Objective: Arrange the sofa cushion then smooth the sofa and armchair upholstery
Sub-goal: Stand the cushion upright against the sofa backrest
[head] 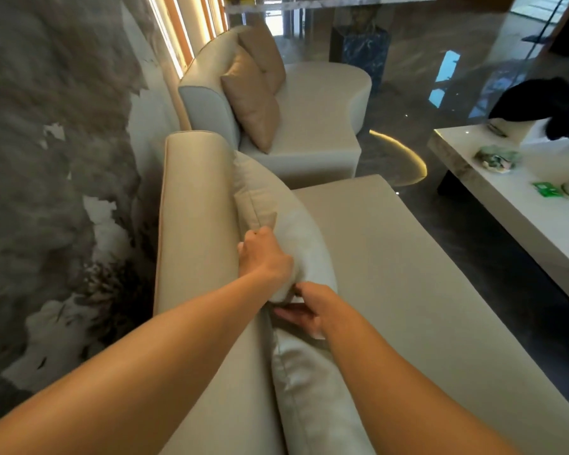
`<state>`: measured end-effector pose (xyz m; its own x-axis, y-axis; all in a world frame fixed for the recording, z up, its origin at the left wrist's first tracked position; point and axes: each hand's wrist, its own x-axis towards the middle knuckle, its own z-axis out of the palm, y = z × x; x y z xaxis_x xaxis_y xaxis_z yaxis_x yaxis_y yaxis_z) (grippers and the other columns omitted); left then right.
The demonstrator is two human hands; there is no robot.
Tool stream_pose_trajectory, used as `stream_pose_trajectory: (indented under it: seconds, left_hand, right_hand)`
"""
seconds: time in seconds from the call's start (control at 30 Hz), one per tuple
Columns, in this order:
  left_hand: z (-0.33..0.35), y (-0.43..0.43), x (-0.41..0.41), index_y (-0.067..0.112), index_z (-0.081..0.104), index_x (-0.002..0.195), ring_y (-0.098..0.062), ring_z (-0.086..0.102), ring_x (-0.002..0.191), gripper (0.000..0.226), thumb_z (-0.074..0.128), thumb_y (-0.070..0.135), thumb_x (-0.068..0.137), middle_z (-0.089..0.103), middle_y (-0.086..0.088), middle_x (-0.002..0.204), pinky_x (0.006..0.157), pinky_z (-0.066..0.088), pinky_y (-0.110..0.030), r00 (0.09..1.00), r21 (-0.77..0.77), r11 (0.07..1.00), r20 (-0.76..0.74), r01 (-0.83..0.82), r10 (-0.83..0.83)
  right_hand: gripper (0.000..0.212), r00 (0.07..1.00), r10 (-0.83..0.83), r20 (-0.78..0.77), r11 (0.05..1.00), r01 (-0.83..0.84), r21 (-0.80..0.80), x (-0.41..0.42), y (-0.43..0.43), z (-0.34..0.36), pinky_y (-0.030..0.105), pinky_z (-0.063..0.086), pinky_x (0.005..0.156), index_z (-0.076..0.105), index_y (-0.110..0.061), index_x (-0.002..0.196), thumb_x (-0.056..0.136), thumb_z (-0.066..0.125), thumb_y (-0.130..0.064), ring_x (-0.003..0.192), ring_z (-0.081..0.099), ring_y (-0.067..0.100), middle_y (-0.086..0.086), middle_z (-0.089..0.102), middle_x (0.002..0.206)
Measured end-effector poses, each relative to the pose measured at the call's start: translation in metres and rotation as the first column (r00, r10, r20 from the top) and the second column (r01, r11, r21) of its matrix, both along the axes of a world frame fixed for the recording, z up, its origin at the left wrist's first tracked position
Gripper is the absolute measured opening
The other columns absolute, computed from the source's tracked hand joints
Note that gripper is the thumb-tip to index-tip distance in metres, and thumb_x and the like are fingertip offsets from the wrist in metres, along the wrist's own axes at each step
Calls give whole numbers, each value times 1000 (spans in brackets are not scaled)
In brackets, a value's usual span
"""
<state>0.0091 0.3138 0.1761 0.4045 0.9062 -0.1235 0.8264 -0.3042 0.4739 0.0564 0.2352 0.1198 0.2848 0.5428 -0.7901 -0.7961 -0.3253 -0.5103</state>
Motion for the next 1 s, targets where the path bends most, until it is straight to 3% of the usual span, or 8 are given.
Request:
stream_pose_trajectory:
  seconds: [0.13, 0.2, 0.27, 0.3, 0.43, 0.7, 0.83, 1.0]
  left_hand:
    - [14, -34, -23, 5, 64, 118, -37, 54, 116, 37, 60, 6, 81, 58, -18, 124, 96, 46, -40, 994, 47, 996, -75, 79, -76]
    - [22, -59, -50, 8, 68, 116, -36, 58, 113, 36, 62, 8, 81, 63, -17, 121, 93, 49, -39, 983, 27, 991, -129, 134, -130]
    - [30, -93, -83, 9, 70, 114, -37, 62, 110, 35, 65, 13, 80, 67, -17, 118, 88, 52, -39, 948, -31, 983, -261, 182, -183]
    - [33, -115, -101, 8, 70, 113, -38, 62, 109, 32, 65, 16, 82, 68, -18, 116, 86, 52, -39, 914, -61, 980, -355, 187, -197]
    - [33, -233, -183, 5, 63, 120, -38, 53, 119, 34, 59, 18, 89, 59, -19, 126, 97, 44, -41, 786, -108, 991, -606, 75, -125]
    - [16, -459, -290, 17, 31, 144, -44, 28, 124, 53, 48, 8, 95, 27, -16, 144, 96, 43, -51, 869, -97, 988, -491, -120, 57]
    - [1, -522, -315, 25, 24, 150, -45, 17, 134, 52, 41, 27, 102, 17, -11, 155, 103, 37, -60, 888, -96, 988, -456, -119, 63]
    - [-39, -571, -333, 31, -1, 156, -38, -3, 148, 56, 16, 39, 103, -6, -4, 165, 112, 18, -65, 864, -65, 983, -489, -171, 118]
  right_hand:
    - [19, 926, 201, 319, 979, -202, -30, -8, -55, 23, 39, 58, 74, 58, 1, 112, 97, 49, -7, 90, 67, 35, 20, 63, 96]
    - [26, 549, 482, 683, 869, -395, -296, -15, -93, 30, 39, 53, 83, 66, -1, 114, 92, 53, -10, 97, 65, 37, 19, 69, 104]
    - [23, 46, 621, 783, 703, -474, -530, -31, -141, 35, 34, 46, 86, 67, -7, 106, 91, 52, -17, 111, 60, 38, 20, 67, 117]
    - [28, -64, 631, 773, 646, -509, -569, -42, -171, 36, 35, 44, 90, 66, -9, 113, 93, 51, -20, 117, 57, 38, 20, 64, 124]
    - [44, -101, 655, 749, 551, -615, -564, -91, -300, 35, 36, 38, 106, 53, -14, 139, 96, 49, -23, 129, 49, 34, 16, 52, 144]
    - [53, -197, 867, 457, 184, -726, -662, -163, -516, 39, 31, 35, 110, 40, -19, 150, 99, 46, -31, 139, 41, 28, 9, 45, 153]
    - [47, -270, 804, 530, 290, -600, -745, -190, -585, 27, 40, 37, 108, 43, -24, 146, 104, 29, -38, 132, 46, 31, 9, 50, 148]
    - [51, -445, 667, 598, 412, -449, -793, -203, -634, 15, 45, 21, 115, 22, -36, 151, 102, 17, -49, 139, 30, 30, 2, 35, 155]
